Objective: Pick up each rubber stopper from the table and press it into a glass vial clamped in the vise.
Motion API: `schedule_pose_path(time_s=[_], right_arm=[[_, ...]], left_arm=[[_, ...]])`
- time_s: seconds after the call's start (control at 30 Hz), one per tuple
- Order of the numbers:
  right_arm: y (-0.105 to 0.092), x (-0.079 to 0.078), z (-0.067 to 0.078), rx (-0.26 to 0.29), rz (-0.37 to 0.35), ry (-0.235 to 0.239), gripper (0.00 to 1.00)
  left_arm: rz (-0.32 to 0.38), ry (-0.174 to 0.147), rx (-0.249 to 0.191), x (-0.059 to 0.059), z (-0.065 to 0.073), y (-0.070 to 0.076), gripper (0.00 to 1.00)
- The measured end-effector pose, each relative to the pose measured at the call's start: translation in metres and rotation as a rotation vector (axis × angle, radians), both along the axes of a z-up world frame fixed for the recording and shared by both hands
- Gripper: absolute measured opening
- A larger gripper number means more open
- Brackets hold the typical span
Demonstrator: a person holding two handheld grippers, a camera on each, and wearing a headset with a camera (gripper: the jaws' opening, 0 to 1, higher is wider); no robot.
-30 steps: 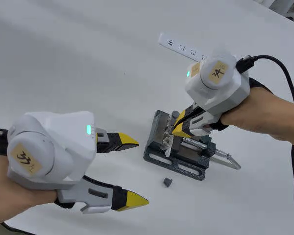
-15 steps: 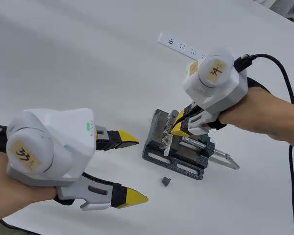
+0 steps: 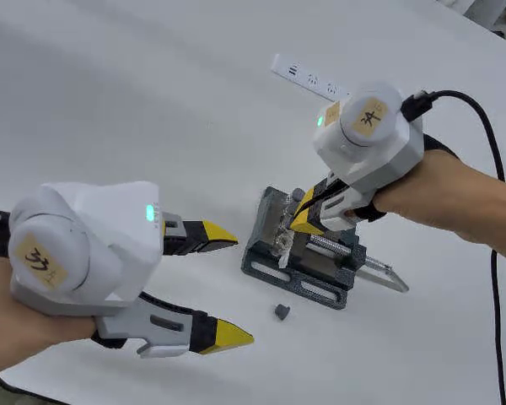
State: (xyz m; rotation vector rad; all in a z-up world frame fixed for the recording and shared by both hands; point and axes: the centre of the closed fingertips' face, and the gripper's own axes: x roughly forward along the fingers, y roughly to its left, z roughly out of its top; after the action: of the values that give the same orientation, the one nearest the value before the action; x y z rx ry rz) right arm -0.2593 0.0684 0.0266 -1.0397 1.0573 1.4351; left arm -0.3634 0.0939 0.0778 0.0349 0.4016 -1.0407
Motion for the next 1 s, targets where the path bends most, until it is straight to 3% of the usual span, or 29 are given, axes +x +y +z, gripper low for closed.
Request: schedule_pose_path(time_s=[1.0], right_arm=[[0.0021, 0.0013, -0.0020, -0.044, 0.026, -0.007, 0.01]], left_arm=[[-0.009, -0.004, -0.013, 0.0033, 0.0034, -0.0074, 0.55]])
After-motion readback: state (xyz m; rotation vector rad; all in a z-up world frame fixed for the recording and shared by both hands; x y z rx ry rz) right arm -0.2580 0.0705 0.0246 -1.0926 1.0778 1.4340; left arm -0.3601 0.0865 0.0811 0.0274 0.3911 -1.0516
